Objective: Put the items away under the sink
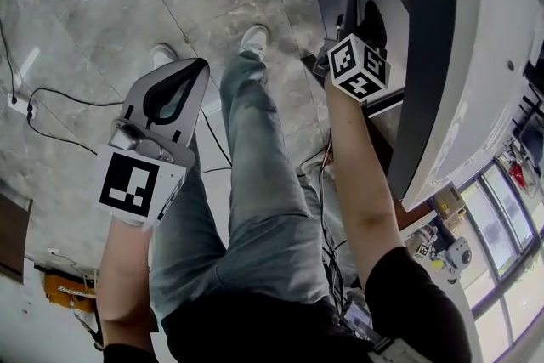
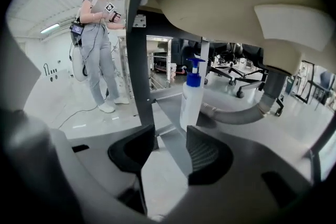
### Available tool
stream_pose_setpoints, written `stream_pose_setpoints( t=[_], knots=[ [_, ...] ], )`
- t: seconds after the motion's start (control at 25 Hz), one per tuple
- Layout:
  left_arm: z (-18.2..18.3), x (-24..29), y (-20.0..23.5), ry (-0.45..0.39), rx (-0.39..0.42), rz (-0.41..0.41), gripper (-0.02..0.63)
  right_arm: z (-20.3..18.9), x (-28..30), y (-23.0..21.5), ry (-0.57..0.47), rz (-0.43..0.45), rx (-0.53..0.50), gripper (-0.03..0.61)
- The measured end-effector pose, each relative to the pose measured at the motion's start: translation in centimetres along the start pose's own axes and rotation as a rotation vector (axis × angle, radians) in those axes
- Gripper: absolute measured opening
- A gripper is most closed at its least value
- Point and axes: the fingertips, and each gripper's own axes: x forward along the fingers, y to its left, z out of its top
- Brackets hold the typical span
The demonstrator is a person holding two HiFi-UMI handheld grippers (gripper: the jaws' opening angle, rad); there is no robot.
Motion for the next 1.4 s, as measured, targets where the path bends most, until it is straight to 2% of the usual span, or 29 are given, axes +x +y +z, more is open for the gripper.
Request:
stream_pose_setpoints(
  t=[0.16,0.4,0.6,0.92,1.16,1.4],
  knots=[
    [-0.1,-1.5,-0.6,0.016,0.029,-0.023,0.023,0.6,-3.3,3.3,0.014,0.071,-0.011,0.189],
    [-0.6,-3.4,-1.2,0.018,0.060,-0.062,0.023,2.4,-8.3,7.2,-0.013,0.161,-0.043,0.082],
    [-0.7,-5.1,-1.8,0.018,0.077,-0.069,0.023,4.7,-13.3,9.9,-0.026,0.236,-0.037,0.060],
    [5.0,-9.2,-3.7,-0.054,0.108,-0.047,0.023,9.8,-21.6,12.9,-0.032,0.326,-0.005,0.054],
    [9.1,-12.0,-6.9,-0.075,0.171,-0.078,0.023,14.6,-26.0,13.0,-0.068,0.323,0.060,0.049],
    [12.9,-14.6,-10.2,-0.100,0.212,-0.091,0.023,20.5,-30.7,12.3,-0.150,0.334,0.060,0.048]
  ],
)
